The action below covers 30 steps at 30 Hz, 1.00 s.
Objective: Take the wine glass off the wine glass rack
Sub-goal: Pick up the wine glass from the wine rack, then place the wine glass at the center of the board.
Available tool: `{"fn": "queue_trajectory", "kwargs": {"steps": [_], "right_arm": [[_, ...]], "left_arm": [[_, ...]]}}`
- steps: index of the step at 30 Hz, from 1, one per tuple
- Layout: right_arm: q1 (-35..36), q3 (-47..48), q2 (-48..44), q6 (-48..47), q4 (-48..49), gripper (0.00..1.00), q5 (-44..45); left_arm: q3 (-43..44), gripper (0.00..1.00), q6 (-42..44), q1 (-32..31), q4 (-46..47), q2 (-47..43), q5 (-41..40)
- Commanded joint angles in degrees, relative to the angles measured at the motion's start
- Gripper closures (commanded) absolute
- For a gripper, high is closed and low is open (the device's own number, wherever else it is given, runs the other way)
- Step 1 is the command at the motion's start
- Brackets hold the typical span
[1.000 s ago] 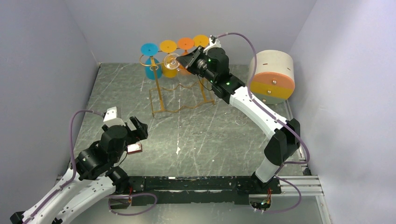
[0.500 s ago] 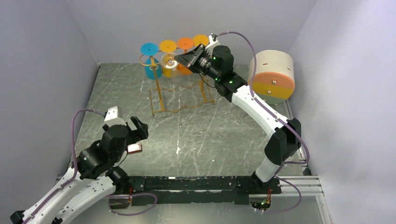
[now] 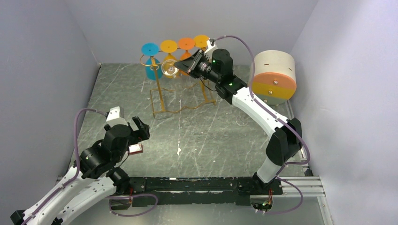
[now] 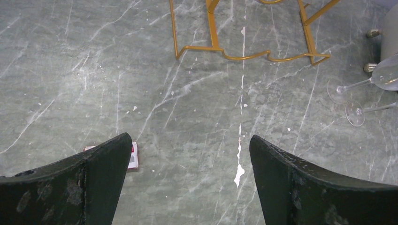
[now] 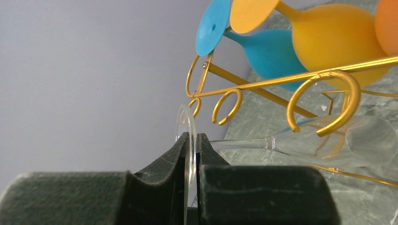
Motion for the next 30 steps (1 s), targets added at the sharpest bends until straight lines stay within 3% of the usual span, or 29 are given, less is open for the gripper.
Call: {"fn": "queue_trajectory", "kwargs": {"steps": [1, 11, 19, 25, 30], "right_arm": [[-0.5, -1.5, -3.3, -1.0, 1.5, 1.0, 0.8], [-0.5, -12.1, -9.3, -1.1, 4.7, 1.0, 0.1], [-0.3, -20.3, -12.4, -3.4, 8.5, 1.0, -6.3], [2.8, -35.5, -17.4, -6.3, 20.4, 1.0, -11.3], [3.4, -35.4, -18.2, -12.0, 14.5, 1.0, -12.3]], "left_arm": [[0.2, 0.0, 0.2, -0.1, 0.7, 0.1, 0.4], [0.1, 0.0, 0.4, -0.1, 0.9, 0.6, 0.9], [0.2, 0.01, -0.4, -0.1, 0.3, 1.0, 0.0], [-0.6, 0.01, 1.8, -0.1, 3.5, 0.2, 2.3], [-2.7, 0.01, 1.6, 0.0, 8.2, -2.7, 6.0]]}}
